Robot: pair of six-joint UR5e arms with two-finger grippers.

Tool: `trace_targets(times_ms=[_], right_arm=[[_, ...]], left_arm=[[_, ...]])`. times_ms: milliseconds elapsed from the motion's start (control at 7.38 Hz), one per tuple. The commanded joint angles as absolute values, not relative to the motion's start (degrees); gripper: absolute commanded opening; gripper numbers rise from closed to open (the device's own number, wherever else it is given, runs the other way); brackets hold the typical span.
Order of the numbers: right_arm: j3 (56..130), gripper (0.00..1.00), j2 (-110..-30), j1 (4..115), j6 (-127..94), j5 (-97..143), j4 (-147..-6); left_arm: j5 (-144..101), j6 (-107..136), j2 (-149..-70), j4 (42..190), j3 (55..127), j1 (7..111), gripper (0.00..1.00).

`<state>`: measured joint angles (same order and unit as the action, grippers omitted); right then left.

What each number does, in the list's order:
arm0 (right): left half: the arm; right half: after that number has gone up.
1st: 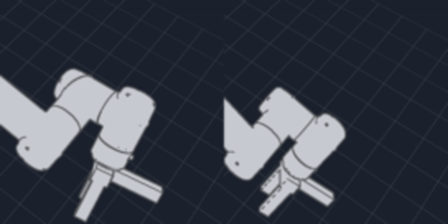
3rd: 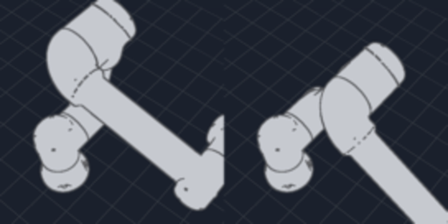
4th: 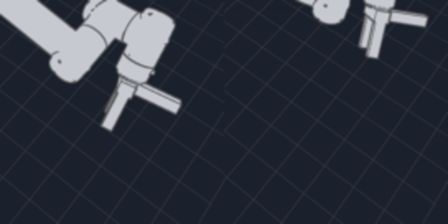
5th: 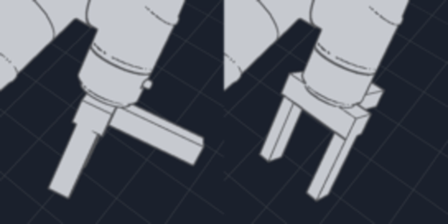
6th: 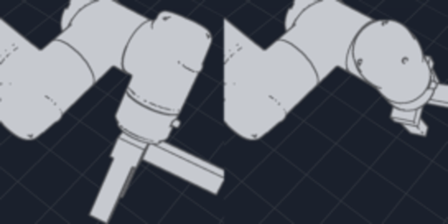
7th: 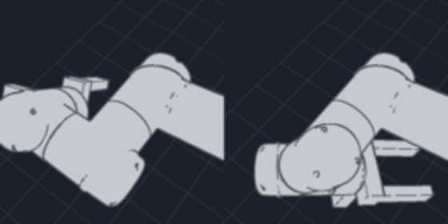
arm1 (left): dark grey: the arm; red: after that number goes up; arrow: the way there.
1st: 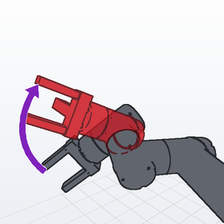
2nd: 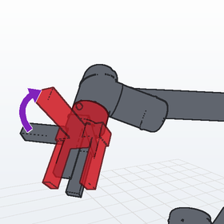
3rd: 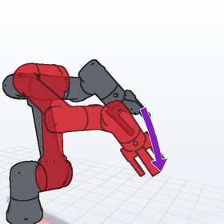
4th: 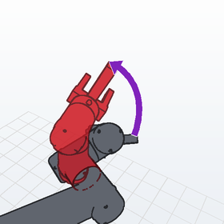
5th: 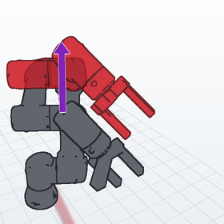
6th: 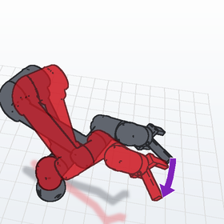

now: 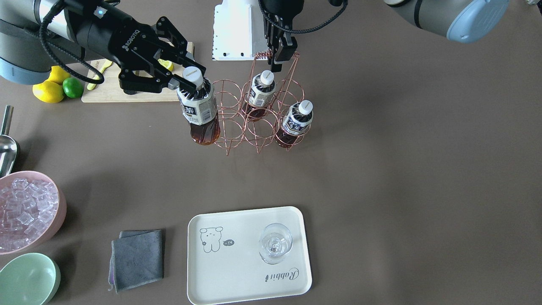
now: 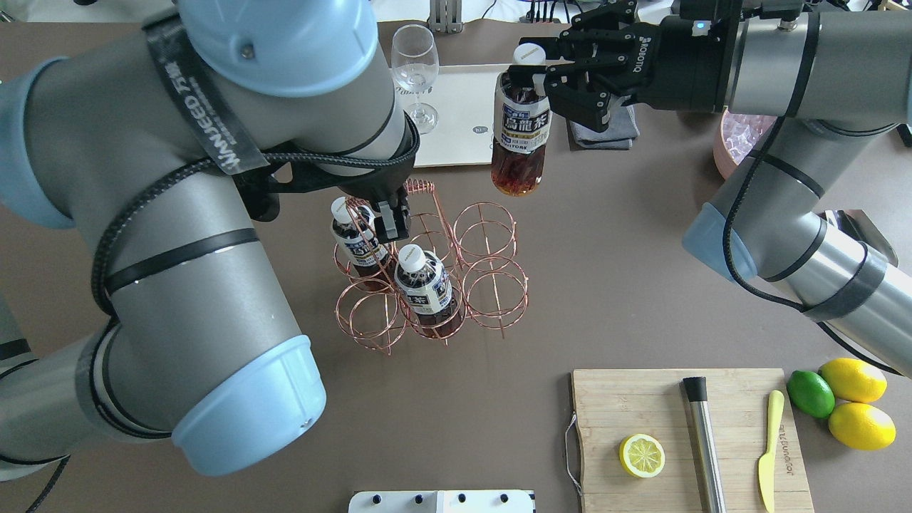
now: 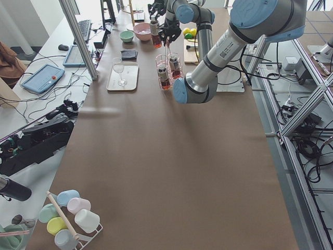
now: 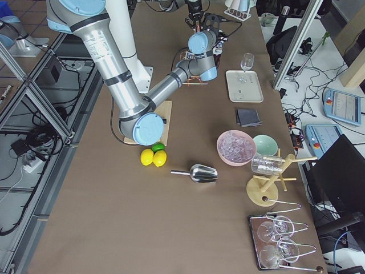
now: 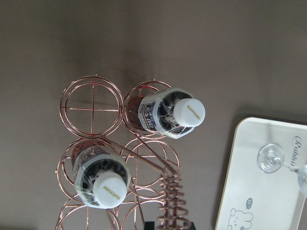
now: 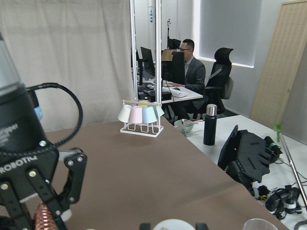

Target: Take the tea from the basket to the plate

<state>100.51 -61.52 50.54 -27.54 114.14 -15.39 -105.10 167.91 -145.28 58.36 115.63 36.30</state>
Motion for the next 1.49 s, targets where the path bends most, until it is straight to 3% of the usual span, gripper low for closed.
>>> trace_targets(times_ms=[0, 542, 812, 1083, 1354], right_arm=[[88.39, 0.0, -53.49, 50.54, -27.07, 105.57, -15.21], [66.14, 0.0, -46.24, 47.29, -27.16, 93.88, -0.3], [60.41, 0.0, -46.23, 43.18, -26.2, 86.61, 7.51], [57.49, 0.0, -46.58, 42.02, -23.22, 86.48, 10.1], [56.08, 0.0, -46.84, 40.78, -19.87, 86.22, 11.16]], left_arm=[[-110.03, 159.55, -144.67, 52.41, 119.61, 44.09, 0.0], [-112.22, 141.21, -133.01, 52.29, 122.7, 53.5, 0.0], [-119.23, 126.38, -124.23, 53.0, 119.73, 66.46, 0.0], [-122.34, 115.53, -121.21, 58.32, 109.48, 75.2, 0.0], [-122.43, 114.35, -118.75, 73.5, 96.83, 80.66, 0.0]])
